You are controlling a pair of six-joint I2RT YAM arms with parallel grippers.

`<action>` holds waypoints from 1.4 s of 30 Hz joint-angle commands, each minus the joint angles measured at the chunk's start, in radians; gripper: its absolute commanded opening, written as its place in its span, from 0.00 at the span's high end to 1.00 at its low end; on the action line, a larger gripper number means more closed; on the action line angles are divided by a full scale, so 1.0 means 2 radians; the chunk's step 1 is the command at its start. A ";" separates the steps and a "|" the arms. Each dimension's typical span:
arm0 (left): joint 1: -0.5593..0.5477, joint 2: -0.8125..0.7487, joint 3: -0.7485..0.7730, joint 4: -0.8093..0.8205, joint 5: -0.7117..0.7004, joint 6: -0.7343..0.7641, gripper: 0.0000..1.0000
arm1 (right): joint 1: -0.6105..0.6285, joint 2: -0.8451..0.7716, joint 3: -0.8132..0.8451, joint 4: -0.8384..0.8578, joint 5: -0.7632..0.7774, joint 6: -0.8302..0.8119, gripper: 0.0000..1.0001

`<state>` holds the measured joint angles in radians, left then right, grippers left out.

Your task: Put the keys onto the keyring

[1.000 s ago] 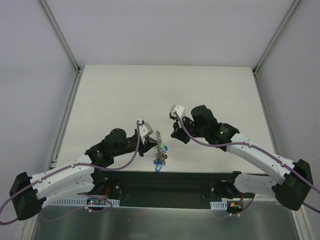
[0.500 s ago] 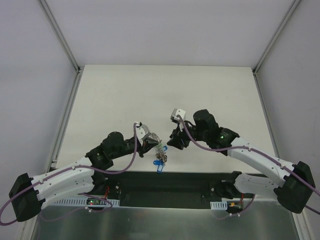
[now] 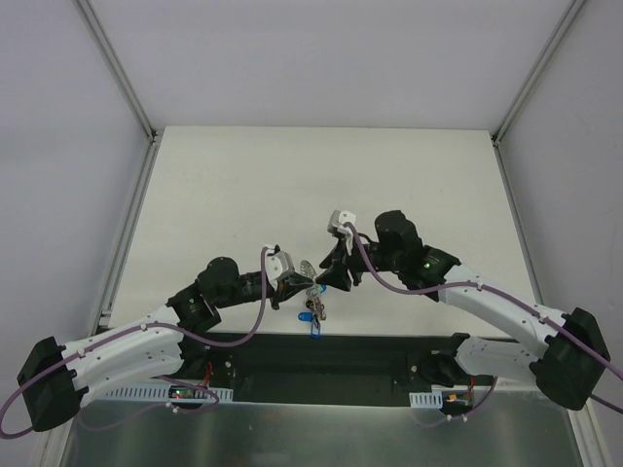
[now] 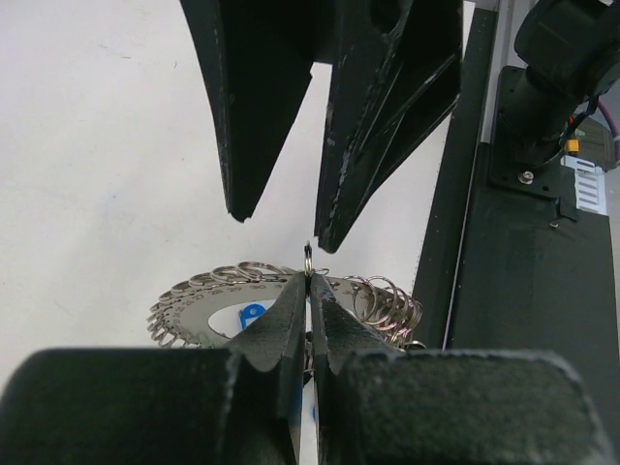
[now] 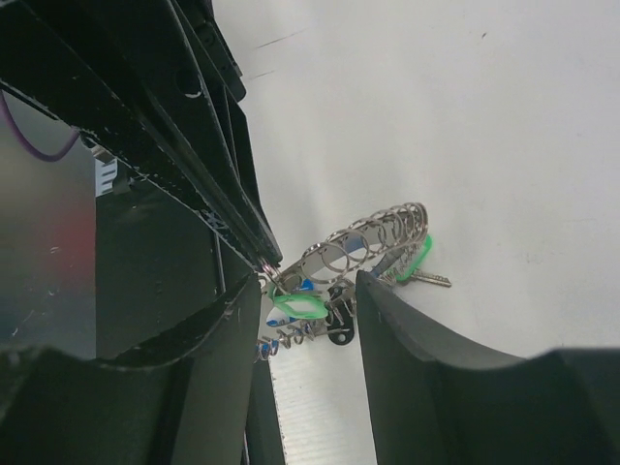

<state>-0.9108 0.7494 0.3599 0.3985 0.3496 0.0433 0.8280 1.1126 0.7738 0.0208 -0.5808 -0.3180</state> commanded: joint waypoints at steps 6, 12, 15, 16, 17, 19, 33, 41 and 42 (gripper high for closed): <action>-0.003 -0.010 0.013 0.050 0.029 0.020 1.00 | -0.001 0.027 0.036 0.011 -0.079 -0.025 0.61; -0.003 -0.012 0.018 0.043 0.024 0.026 1.00 | -0.001 0.037 0.051 -0.008 -0.068 -0.043 0.99; -0.003 -0.016 0.024 0.032 0.016 0.029 1.00 | -0.004 0.040 0.061 -0.030 -0.053 -0.055 0.99; -0.003 -0.017 0.029 0.027 0.010 0.030 1.00 | -0.007 0.040 0.063 -0.041 -0.049 -0.058 0.99; -0.003 -0.020 0.031 0.016 0.004 0.030 1.00 | -0.010 0.040 0.065 -0.046 -0.043 -0.062 0.99; -0.003 -0.020 0.044 -0.003 -0.033 0.025 0.84 | -0.018 0.037 0.069 -0.057 -0.016 -0.064 0.99; -0.003 -0.065 0.165 -0.274 -0.379 -0.074 0.07 | -0.220 0.063 0.141 -0.121 0.262 -0.023 0.99; -0.001 -0.096 0.191 -0.378 -0.421 -0.100 0.01 | -0.293 0.079 0.060 -0.077 0.266 0.081 0.99; -0.001 -0.098 0.188 -0.381 -0.420 -0.101 0.01 | -0.302 0.073 0.031 -0.062 0.264 0.088 0.99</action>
<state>-0.9100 0.5713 0.7067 -0.2440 -0.4118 -0.1204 0.2634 1.2713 0.9520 -0.1875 -0.0776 -0.2771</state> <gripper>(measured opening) 0.990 0.015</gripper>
